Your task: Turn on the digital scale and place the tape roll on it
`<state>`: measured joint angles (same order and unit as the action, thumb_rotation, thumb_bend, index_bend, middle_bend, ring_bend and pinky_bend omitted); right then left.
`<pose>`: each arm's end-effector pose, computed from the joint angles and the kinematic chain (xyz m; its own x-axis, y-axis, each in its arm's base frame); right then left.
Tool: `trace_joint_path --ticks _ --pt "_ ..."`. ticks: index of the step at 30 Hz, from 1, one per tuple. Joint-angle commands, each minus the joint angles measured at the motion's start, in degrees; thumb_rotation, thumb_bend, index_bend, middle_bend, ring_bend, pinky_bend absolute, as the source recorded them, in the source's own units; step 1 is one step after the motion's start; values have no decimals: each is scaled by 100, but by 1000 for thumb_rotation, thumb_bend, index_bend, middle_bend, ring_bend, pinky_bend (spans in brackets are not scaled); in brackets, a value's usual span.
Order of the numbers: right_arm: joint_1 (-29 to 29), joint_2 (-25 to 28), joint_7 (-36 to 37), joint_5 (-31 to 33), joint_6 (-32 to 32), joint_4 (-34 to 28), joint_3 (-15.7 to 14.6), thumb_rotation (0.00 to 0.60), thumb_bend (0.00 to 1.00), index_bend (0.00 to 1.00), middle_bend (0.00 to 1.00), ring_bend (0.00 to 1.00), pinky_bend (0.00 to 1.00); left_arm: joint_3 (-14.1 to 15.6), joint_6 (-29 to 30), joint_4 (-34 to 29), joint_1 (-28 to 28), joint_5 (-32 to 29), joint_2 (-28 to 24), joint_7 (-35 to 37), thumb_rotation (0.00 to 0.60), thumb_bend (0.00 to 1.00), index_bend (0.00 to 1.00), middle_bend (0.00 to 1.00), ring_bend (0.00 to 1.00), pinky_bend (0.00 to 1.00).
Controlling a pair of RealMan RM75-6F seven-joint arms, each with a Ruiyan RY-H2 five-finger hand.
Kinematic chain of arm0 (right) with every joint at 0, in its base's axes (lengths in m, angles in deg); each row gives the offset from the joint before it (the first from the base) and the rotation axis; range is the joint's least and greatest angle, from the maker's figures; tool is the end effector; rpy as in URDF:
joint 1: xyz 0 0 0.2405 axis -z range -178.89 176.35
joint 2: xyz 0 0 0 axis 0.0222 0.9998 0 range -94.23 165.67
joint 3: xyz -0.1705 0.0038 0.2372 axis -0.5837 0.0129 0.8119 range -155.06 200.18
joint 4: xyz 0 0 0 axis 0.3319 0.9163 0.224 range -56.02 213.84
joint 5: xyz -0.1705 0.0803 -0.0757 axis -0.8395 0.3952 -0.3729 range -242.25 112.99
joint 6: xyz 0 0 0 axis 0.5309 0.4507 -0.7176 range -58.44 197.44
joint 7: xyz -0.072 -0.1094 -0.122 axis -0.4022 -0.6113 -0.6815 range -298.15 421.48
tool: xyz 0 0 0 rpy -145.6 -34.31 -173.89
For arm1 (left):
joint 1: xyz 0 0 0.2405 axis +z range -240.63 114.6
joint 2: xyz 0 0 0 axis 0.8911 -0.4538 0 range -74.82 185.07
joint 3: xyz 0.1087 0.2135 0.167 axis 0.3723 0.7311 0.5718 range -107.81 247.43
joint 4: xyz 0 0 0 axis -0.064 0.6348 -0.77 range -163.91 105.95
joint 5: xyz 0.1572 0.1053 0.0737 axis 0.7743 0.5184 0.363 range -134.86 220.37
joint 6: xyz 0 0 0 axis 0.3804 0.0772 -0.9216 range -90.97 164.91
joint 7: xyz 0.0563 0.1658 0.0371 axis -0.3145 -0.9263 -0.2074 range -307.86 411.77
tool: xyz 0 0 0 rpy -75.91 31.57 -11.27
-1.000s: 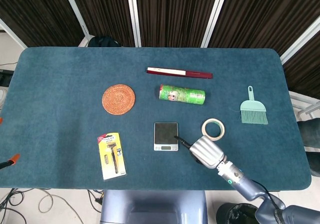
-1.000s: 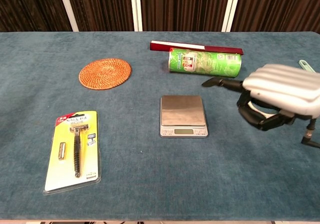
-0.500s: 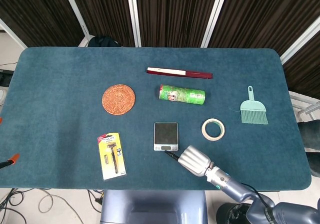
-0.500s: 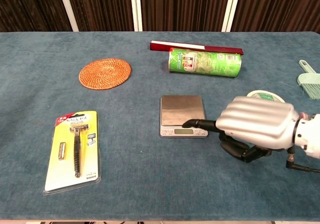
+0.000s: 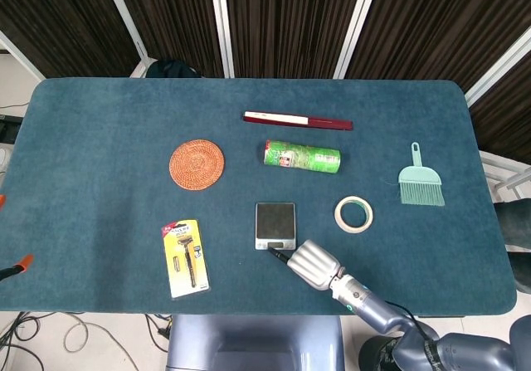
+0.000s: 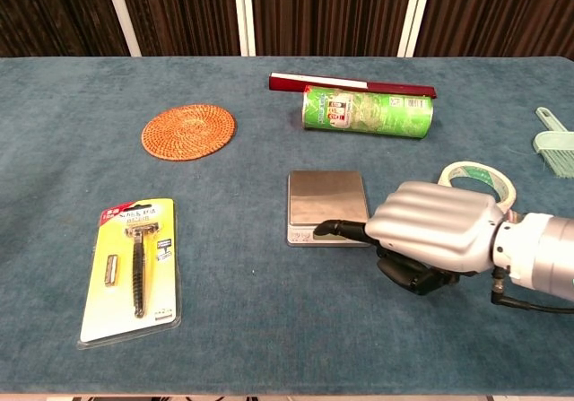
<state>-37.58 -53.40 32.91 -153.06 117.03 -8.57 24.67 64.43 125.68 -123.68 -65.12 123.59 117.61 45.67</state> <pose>-0.1686 -0.3023 -0.0731 0.7492 -0.1710 0.6399 -0.5257 -0.7411 0.4176 -0.3500 0.2085 0.2111 0.4790 -0.0721 0.8748 0.8745 0.1258 -0.4684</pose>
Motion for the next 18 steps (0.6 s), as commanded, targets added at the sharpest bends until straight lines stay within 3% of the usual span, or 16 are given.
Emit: trace_joint_path --ticks 1,18 --pt "-41 -91 -142 150 -7 11 68 600 763 0 798 886 966 -2 -6 3 -4 -9 6 -12 600 37 0 0 0 0" --pt "-339 -337 -772 727 -179 -38 131 600 764 0 798 887 1000 -27 -9 15 -7 -56 0 9 600 37 0 0 0 0"
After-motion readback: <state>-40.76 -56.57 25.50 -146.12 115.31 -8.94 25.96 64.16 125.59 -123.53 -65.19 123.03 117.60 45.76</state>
